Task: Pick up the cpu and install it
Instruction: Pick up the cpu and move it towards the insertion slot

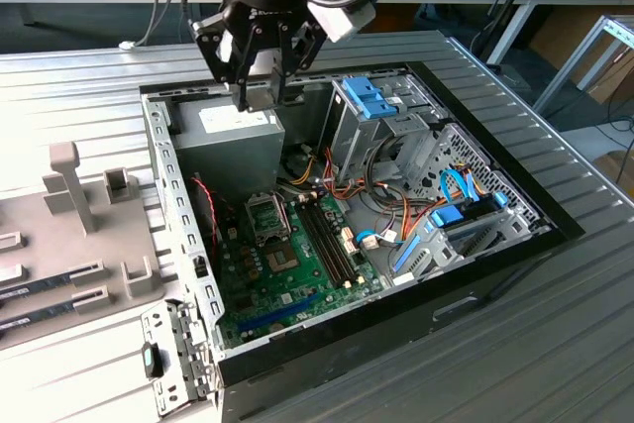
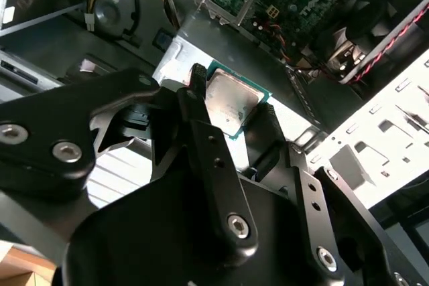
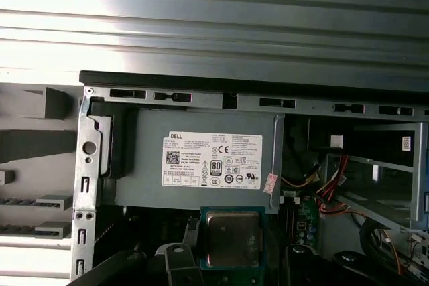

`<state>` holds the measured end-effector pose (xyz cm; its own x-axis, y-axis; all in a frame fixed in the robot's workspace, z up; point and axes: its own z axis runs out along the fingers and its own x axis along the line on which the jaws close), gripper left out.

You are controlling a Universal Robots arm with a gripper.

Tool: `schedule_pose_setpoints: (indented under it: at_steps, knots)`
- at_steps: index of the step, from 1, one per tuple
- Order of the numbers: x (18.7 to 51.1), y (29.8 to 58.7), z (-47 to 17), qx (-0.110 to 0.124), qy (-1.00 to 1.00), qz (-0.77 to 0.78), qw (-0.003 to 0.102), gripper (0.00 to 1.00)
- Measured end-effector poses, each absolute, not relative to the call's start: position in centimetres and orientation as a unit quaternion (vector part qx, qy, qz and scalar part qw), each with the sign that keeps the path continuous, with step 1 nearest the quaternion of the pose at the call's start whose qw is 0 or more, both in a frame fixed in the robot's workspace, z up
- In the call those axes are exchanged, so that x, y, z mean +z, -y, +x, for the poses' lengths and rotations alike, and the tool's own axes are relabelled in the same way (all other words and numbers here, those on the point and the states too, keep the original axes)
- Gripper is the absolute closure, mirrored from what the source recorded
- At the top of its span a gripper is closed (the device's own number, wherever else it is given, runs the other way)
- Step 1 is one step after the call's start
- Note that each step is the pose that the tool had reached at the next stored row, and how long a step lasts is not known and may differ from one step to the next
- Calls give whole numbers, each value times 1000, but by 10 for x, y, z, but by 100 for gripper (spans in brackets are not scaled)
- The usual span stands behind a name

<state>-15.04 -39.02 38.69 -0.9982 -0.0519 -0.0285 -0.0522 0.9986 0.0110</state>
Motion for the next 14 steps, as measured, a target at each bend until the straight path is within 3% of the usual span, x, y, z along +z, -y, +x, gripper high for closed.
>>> schedule_pose_setpoints:
  at_steps: [14]
  knots:
    - [387,390,-119,6,-1000,-26,14,53]
